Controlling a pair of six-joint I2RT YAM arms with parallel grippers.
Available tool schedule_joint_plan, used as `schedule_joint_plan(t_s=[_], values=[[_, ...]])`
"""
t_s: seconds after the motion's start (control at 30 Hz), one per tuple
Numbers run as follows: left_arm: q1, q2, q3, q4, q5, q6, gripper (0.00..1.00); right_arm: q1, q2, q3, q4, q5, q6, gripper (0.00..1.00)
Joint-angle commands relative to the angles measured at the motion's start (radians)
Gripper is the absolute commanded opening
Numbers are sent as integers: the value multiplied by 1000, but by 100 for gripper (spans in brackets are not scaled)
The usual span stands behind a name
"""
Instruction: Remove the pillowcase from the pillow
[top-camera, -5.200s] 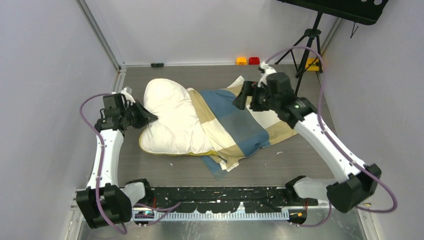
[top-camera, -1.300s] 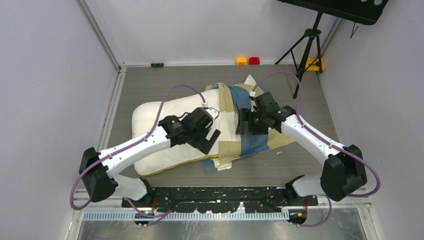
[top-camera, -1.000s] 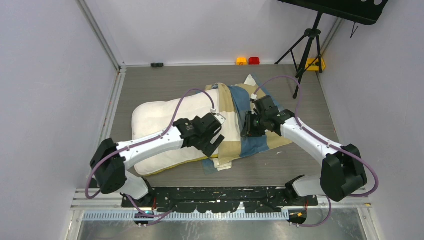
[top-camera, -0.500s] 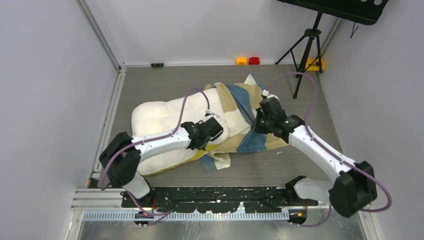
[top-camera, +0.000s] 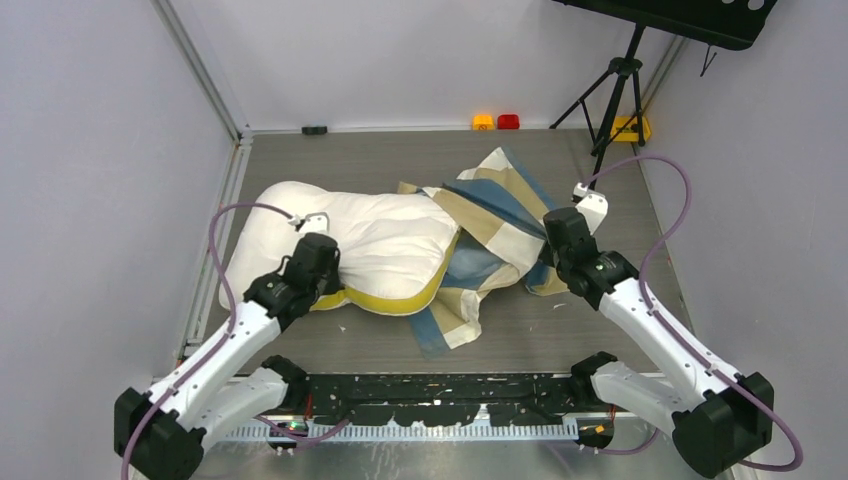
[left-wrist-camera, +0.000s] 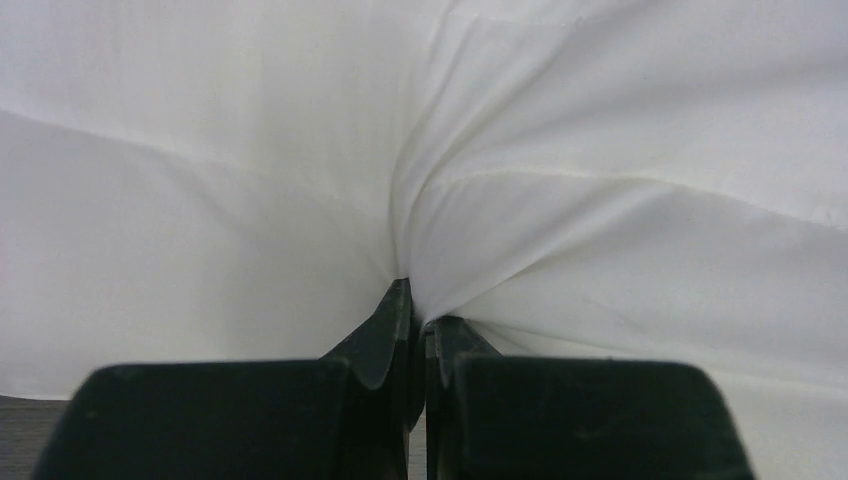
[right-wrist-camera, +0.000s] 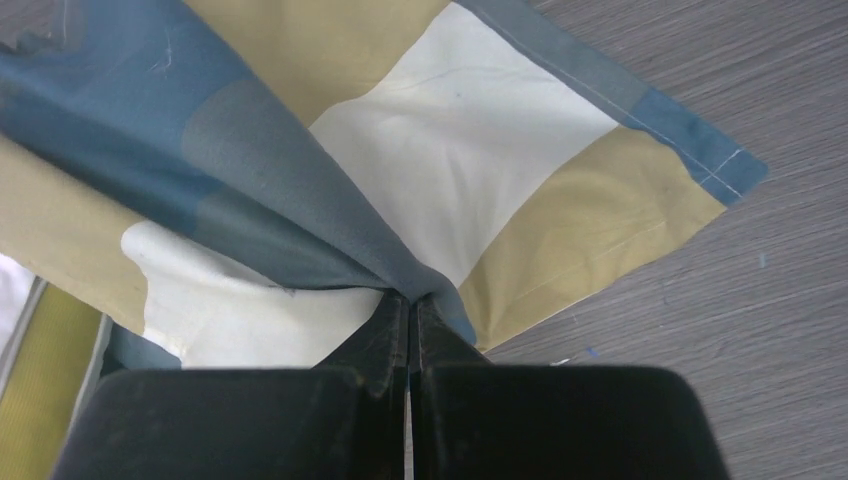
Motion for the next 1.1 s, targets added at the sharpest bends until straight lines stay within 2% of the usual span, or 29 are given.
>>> schedule_joint_plan(t_s=[0.0,0.13,0.3,0.63,0.87,1.07], values=[[30,-127,-19,61,17,-79,0,-2,-50,-6,10,133,46,0],[35,-222,-22,22,-39,-108,0,-4,-87,-9,-10,212,84,0],[37,-305,-16,-48,-187,-153,0,-3,-146,-35,-57,399,203,0],[37,-338,39,-262,-488,-324,0,-5,-207,-57,-149,691,332,0],[37,-480,65,-309,-651,-357,0,-5,-250,-61,-179,741,398,0],[37,-555,22,-215,-604,-275,0,-5,-236,-78,-144,676,376,0]])
